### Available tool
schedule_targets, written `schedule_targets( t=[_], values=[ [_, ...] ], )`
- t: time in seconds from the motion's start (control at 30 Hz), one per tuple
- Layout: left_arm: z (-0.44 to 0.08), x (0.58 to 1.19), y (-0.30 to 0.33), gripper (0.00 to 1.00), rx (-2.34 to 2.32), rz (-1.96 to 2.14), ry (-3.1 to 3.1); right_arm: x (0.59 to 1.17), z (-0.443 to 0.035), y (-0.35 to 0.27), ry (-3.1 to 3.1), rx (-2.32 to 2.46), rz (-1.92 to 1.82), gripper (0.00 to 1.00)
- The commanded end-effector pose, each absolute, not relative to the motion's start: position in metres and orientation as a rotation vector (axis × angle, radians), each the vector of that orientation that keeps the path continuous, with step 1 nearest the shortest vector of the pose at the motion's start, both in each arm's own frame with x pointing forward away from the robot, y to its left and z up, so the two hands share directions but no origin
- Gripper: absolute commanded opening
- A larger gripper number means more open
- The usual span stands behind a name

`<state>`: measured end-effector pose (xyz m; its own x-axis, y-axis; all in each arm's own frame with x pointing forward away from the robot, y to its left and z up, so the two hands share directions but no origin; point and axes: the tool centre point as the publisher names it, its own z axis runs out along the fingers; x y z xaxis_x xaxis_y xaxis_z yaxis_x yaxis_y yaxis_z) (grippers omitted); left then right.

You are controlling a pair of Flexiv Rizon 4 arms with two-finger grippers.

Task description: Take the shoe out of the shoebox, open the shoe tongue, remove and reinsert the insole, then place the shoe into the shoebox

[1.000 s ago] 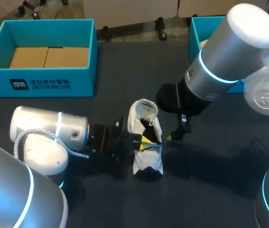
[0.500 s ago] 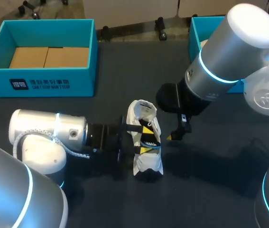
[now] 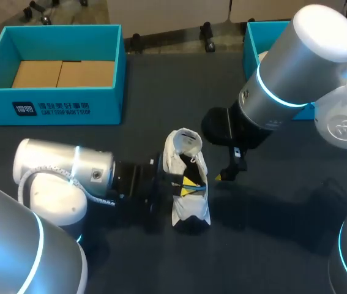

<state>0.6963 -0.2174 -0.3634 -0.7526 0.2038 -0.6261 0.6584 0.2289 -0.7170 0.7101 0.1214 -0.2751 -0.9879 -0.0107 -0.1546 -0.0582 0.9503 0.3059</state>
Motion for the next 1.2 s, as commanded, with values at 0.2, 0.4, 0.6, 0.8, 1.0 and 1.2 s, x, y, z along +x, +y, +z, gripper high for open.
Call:
schedule_targets(
  t=[0.2, 0.4, 0.6, 0.8, 1.0, 1.2],
  values=[
    [-0.354, 0.706, -0.219, 1.0, 0.754, -1.553, 2.096, 0.709, -0.276, 0.122, 2.95, -0.05, 0.466, 1.0],
    [-0.324, 0.705, -0.205, 1.0, 0.739, -1.583, 2.046, 0.709, -0.276, 0.122, 2.95, -0.05, 0.466, 1.0],
    [-0.305, 0.704, -0.193, 1.0, 0.768, -1.577, 2.029, 0.709, -0.276, 0.122, 2.95, -0.05, 0.466, 1.0],
    [-0.289, 0.706, -0.19, 0.99, 0.777, -1.583, 2.011, 0.709, -0.276, 0.122, 2.95, -0.05, 0.466, 1.0],
    [-0.274, 0.708, -0.191, 0.5, 0.806, -1.591, 2.003, 0.709, -0.276, 0.122, 2.95, -0.05, 0.466, 1.0],
    [-0.265, 0.703, -0.188, 0.0, 0.958, -1.565, 2.02, 0.709, -0.276, 0.122, 2.95, -0.05, 0.466, 1.0]
  ],
)
